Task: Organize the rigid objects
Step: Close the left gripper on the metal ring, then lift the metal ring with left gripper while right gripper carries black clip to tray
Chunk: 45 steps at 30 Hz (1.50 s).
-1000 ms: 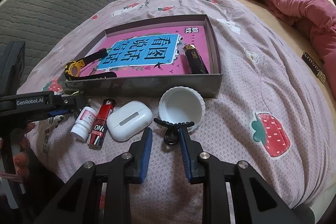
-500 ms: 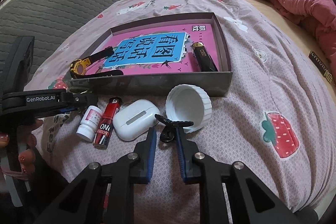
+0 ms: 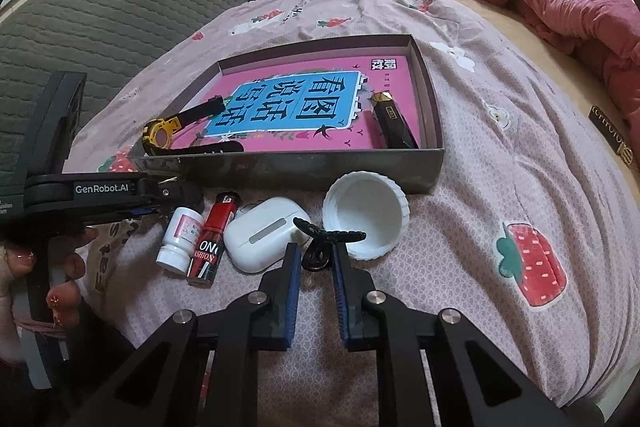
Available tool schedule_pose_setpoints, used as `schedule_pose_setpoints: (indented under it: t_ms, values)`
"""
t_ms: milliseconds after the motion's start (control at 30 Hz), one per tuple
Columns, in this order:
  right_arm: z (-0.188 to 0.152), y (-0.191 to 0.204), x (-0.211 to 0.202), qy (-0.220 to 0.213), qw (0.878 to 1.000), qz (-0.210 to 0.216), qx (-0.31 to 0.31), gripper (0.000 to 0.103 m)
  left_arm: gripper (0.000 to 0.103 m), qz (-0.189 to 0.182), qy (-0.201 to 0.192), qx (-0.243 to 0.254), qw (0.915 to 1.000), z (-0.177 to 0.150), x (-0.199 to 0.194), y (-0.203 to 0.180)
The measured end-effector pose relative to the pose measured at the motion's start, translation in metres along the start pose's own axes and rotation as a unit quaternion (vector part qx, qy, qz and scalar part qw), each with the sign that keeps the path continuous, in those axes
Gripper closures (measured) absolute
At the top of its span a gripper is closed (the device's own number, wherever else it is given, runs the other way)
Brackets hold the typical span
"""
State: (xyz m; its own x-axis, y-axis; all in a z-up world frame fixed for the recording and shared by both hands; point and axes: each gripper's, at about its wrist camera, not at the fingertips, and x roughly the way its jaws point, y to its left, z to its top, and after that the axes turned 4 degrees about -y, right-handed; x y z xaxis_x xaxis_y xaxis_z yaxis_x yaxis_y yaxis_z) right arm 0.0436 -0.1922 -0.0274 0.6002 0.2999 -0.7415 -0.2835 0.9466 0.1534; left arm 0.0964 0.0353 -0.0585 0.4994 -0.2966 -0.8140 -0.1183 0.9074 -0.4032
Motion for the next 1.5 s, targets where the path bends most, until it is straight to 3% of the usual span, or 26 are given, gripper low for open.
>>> schedule_pose_setpoints:
  t_ms: [700,1500]
  values:
    - [0.013,0.016,-0.022,-0.042,0.998,-0.008,-0.035,0.087,0.066,0.027,-0.053,0.075,0.9954,-0.013,-0.051,-0.019]
    - [0.033,0.013,-0.038,-0.081,0.996,-0.019,-0.031,0.087,0.066,0.063,-0.087,0.118,0.9872,-0.010,-0.072,-0.038]
